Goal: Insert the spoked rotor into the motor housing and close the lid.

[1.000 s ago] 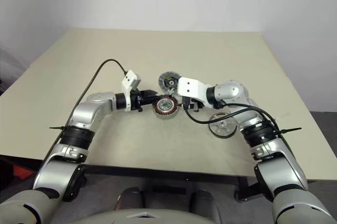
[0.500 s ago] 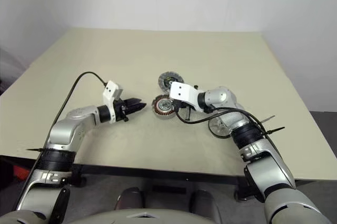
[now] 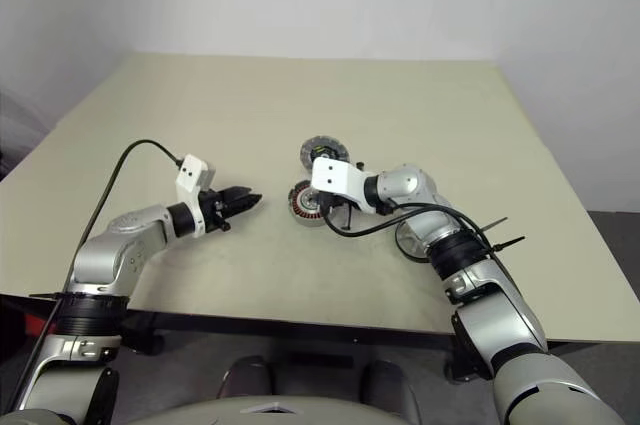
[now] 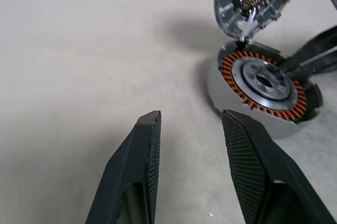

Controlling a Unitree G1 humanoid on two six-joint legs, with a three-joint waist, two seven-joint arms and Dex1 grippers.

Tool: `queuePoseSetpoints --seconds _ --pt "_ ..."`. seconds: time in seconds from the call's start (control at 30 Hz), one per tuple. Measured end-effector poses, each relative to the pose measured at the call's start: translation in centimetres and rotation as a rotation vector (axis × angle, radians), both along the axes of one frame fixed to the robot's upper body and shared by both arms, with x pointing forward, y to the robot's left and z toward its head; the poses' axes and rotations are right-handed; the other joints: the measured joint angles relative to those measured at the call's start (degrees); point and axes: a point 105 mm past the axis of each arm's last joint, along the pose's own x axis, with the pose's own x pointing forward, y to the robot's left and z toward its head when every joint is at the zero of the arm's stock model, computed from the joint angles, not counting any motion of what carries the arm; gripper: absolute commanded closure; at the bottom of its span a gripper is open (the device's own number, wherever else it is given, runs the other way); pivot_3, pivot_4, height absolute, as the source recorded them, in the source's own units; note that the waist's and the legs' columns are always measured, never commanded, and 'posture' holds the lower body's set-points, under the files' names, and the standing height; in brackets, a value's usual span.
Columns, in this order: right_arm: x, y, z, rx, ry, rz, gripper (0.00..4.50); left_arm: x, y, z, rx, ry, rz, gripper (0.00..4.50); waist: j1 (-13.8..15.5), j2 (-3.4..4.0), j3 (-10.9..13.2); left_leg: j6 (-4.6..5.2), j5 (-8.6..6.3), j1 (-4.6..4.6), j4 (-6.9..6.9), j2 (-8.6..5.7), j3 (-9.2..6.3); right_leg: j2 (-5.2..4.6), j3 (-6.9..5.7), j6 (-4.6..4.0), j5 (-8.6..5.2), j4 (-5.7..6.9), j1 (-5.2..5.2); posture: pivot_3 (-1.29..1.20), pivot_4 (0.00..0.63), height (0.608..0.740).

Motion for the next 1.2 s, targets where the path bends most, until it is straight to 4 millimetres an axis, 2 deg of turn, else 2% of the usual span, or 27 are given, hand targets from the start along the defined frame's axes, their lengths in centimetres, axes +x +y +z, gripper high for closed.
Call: queuePoseSetpoints --seconds 0.37,0.57,0.83,1.03,1.2 --pt "0.0 0.2 0.1 0.001 -0.003 0.004 4.48 0.2 0.3 0.0 0.002 -0.009 0.009 2.56 -0.01 0.00 0.00 -0.07 0.04 0.00 -0.02 0.01 0.00 0.02 0.01 0.00 0.00 0.01 0.00 0.00 0.000 0.740" --pt "-0.3 1.6 0.2 0.017 -0.005 0.032 4.48 0.4 0.3 -0.1 0.001 -0.007 0.016 2.56 -0.01 0.00 0.00 -0.13 0.08 0.00 -0.02 0.03 0.00 0.04 0.01 0.00 0.00 0.02 0.00 0.00 0.000 0.740" --pt "-0.3 2.3 -0.1 0.028 0.003 0.041 4.48 0.5 0.5 0.0 0.006 -0.011 0.025 2.56 -0.02 0.00 0.00 -0.16 0.09 0.01 -0.02 0.03 0.00 0.04 0.01 0.00 0.00 0.02 0.00 0.00 0.000 0.740" --pt "0.2 2.3 1.5 0.044 -0.032 0.044 4.48 0.6 0.5 0.0 0.005 -0.014 0.028 2.56 -0.01 0.00 0.00 -0.17 0.10 0.01 -0.02 0.03 0.00 0.04 0.01 0.00 0.00 0.03 0.00 0.00 0.000 0.740" --pt "0.4 1.7 1.6 0.032 -0.035 0.031 4.48 0.6 0.4 -0.3 -0.001 -0.011 0.029 2.56 0.01 -0.01 -0.01 -0.21 0.12 0.01 -0.02 0.02 0.00 0.04 0.01 0.00 0.00 0.03 0.01 0.00 0.000 0.740"
